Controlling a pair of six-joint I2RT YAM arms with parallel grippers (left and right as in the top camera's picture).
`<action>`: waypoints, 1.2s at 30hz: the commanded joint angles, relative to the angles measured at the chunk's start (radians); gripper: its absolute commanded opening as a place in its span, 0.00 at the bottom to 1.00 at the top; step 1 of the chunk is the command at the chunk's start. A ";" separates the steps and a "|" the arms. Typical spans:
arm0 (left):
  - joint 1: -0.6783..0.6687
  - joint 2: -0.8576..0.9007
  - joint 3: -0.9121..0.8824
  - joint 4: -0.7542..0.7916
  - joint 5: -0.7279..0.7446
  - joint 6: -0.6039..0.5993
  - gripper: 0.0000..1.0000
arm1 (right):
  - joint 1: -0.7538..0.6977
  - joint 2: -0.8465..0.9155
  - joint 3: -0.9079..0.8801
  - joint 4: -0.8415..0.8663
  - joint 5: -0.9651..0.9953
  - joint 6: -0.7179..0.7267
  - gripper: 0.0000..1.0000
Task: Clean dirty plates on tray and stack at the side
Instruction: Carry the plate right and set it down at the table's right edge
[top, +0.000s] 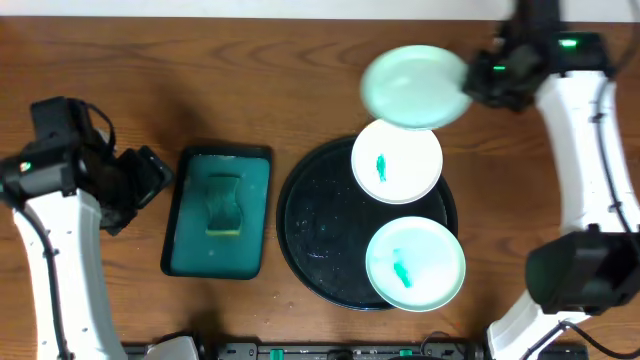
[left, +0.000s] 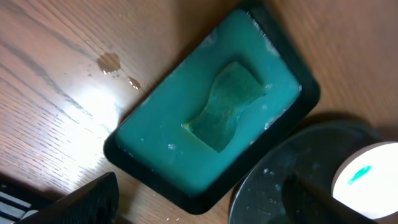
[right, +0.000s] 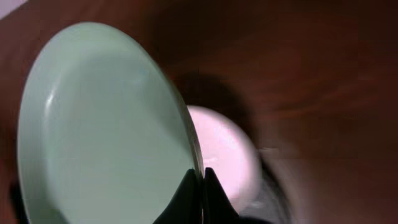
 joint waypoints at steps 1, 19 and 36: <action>-0.056 0.022 -0.011 0.014 0.005 0.039 0.84 | -0.126 -0.004 -0.009 -0.012 -0.016 -0.080 0.01; -0.346 0.030 -0.011 0.138 0.005 0.039 0.84 | -0.657 -0.004 -0.597 0.481 -0.021 -0.056 0.01; -0.346 0.030 -0.011 0.136 0.004 0.065 0.84 | -0.612 -0.069 -0.562 0.445 -0.174 -0.131 0.87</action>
